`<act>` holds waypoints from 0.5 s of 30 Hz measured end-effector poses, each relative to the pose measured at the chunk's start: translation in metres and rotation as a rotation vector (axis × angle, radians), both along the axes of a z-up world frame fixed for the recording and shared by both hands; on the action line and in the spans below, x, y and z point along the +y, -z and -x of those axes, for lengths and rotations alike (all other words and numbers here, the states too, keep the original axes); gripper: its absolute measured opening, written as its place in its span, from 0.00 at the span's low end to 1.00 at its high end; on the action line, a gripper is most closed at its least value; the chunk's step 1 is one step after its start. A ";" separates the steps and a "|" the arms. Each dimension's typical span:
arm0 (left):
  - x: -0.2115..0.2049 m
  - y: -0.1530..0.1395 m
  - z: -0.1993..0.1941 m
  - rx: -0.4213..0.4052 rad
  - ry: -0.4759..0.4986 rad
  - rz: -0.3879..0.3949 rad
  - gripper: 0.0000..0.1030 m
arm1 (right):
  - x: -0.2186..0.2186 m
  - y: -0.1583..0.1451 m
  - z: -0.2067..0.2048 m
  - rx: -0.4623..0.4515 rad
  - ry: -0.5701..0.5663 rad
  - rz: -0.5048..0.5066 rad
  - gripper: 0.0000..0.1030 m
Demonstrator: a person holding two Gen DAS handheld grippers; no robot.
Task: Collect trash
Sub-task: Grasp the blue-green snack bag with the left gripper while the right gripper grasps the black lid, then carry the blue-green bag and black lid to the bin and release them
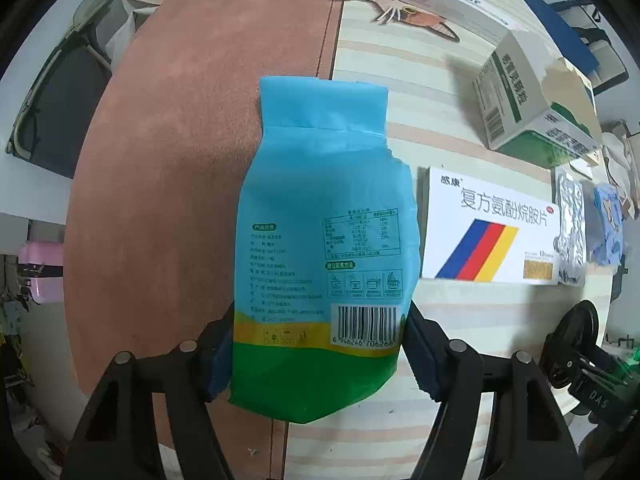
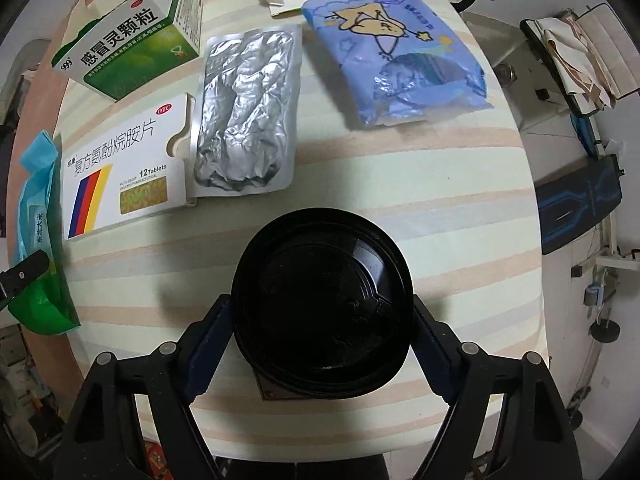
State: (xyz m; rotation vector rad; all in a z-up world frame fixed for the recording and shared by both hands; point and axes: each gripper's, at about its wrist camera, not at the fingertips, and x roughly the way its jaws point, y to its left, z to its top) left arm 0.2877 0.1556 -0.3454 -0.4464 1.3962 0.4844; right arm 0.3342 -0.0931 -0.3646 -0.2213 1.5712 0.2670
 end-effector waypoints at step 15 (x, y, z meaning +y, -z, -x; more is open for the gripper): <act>-0.050 -0.075 0.079 -0.126 0.088 -0.044 0.67 | -0.030 -0.061 0.080 -0.078 -0.010 -0.133 0.82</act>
